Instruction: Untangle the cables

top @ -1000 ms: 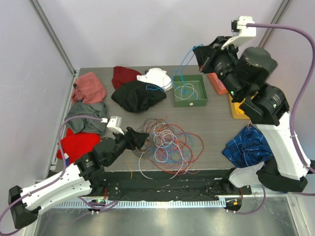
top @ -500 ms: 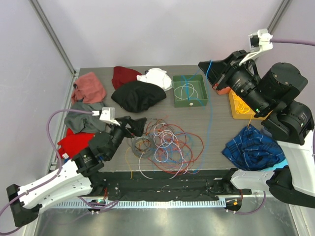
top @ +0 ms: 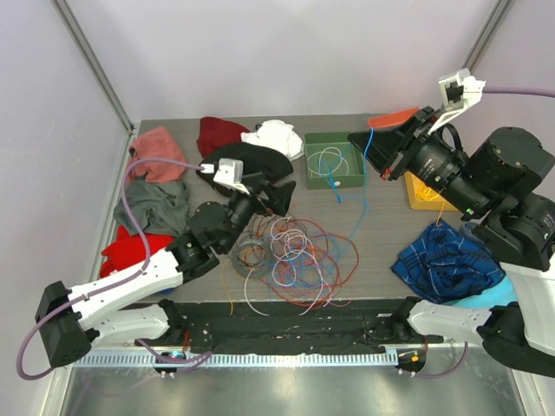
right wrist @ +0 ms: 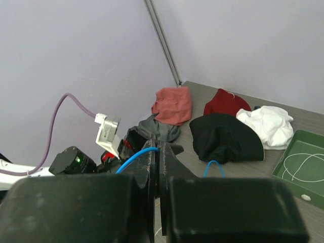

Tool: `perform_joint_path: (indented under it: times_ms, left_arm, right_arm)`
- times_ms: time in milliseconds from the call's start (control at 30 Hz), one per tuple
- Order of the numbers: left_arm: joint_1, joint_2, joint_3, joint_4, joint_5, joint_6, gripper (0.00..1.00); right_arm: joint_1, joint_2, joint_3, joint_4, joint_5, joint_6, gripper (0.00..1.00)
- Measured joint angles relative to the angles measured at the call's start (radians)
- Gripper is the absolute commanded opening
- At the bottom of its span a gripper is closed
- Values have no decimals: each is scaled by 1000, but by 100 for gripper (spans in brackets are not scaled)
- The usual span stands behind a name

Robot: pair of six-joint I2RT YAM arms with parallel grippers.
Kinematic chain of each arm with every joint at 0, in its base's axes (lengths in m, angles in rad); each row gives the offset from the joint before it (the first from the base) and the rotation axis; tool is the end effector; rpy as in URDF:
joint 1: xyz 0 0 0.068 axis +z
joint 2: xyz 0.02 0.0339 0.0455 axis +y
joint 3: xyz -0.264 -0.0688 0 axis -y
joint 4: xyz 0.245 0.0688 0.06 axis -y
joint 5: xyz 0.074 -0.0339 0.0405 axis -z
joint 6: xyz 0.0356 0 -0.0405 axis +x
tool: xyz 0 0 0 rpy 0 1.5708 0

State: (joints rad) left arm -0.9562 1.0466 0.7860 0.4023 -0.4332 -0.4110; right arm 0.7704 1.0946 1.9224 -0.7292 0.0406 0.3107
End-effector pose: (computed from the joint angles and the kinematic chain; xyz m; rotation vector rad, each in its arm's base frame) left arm 0.1537 -0.1918 0.3519 0.0361 1.4930 -0.8070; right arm 0.0940 0.0892 0.5799 -0.3151 1.4973 0.8423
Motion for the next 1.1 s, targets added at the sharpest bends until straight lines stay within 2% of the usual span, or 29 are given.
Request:
perform_joint_path:
  times_ms: [300,600,867,1100]
  left_arm:
    - [22,52,21,229,138,-10,100]
    - [29,166,21,336,259,-69,100]
    - [38,308,46,425,296,-134,100]
    - [42,531,185,472,245,-168,100]
  right_arm:
    - [0,-17,-20,-1,-21,12,1]
    - [0,-17,-24,6,-77,32,1]
    - [0,-15,-25,29,-134,63,1]
    - [0,-5,-17,42,-177,89,1]
